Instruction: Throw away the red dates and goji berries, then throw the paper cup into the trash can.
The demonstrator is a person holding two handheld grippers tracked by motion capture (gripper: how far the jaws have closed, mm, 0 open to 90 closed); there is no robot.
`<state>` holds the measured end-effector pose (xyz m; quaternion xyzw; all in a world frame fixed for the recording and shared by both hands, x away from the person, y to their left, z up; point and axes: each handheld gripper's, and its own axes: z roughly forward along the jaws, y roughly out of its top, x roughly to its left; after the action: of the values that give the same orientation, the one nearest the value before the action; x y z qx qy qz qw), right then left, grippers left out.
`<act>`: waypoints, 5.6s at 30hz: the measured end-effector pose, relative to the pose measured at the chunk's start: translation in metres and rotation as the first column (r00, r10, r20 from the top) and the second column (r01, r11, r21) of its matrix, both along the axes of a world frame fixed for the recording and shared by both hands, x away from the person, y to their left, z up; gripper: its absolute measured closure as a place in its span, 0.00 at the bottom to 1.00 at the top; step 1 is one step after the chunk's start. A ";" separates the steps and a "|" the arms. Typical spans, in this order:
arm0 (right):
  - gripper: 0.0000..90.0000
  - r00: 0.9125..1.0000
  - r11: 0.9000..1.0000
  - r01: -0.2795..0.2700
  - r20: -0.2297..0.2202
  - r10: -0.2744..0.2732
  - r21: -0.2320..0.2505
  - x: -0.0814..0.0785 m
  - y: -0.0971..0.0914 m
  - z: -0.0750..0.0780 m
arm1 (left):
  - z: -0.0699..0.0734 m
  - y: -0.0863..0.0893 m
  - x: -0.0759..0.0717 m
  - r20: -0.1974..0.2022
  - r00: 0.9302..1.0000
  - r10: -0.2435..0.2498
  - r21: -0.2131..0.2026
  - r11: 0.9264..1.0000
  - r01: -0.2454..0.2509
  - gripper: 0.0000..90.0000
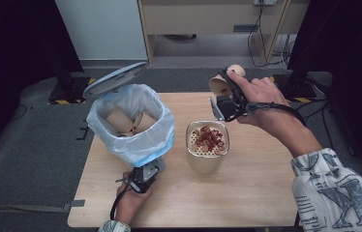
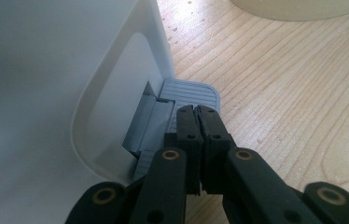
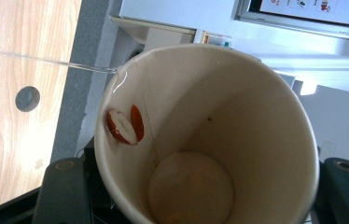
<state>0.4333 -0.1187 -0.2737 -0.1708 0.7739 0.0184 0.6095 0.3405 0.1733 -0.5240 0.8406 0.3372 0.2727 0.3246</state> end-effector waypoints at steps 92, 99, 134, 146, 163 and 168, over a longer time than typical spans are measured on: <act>0.36 0.878 0.763 0.220 -0.465 0.117 0.608 0.020 -0.060 -0.050 | -0.001 -0.001 -0.002 -0.002 1.000 0.027 -0.023 0.999 -0.027 0.97; 0.36 0.872 0.754 0.229 -0.474 0.122 0.616 0.020 -0.063 -0.052 | -0.001 0.000 -0.002 -0.004 1.000 0.024 -0.016 1.000 -0.024 0.97; 0.36 0.731 0.543 0.439 -0.636 0.247 0.715 0.035 -0.130 -0.068 | -0.001 0.000 -0.002 -0.007 1.000 0.028 -0.023 0.999 -0.028 0.97; 0.36 0.635 0.479 0.524 -0.698 0.332 0.704 0.039 -0.139 -0.074 | -0.001 0.000 -0.002 -0.001 1.000 0.025 -0.016 1.000 -0.025 0.97; 0.36 0.571 0.408 0.595 -0.721 0.393 0.693 0.042 -0.140 -0.065 | -0.001 -0.001 -0.002 -0.002 1.000 0.026 -0.016 1.000 -0.026 0.97; 0.36 0.577 0.406 0.591 -0.717 0.390 0.697 0.042 -0.136 -0.060 | -0.001 -0.001 -0.002 0.000 1.000 0.024 -0.011 1.000 -0.024 0.97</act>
<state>0.4753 -0.2544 -0.3342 0.2727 0.8245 0.4652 0.1717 0.3380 0.1725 -0.5249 0.8348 0.3487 0.2747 0.3258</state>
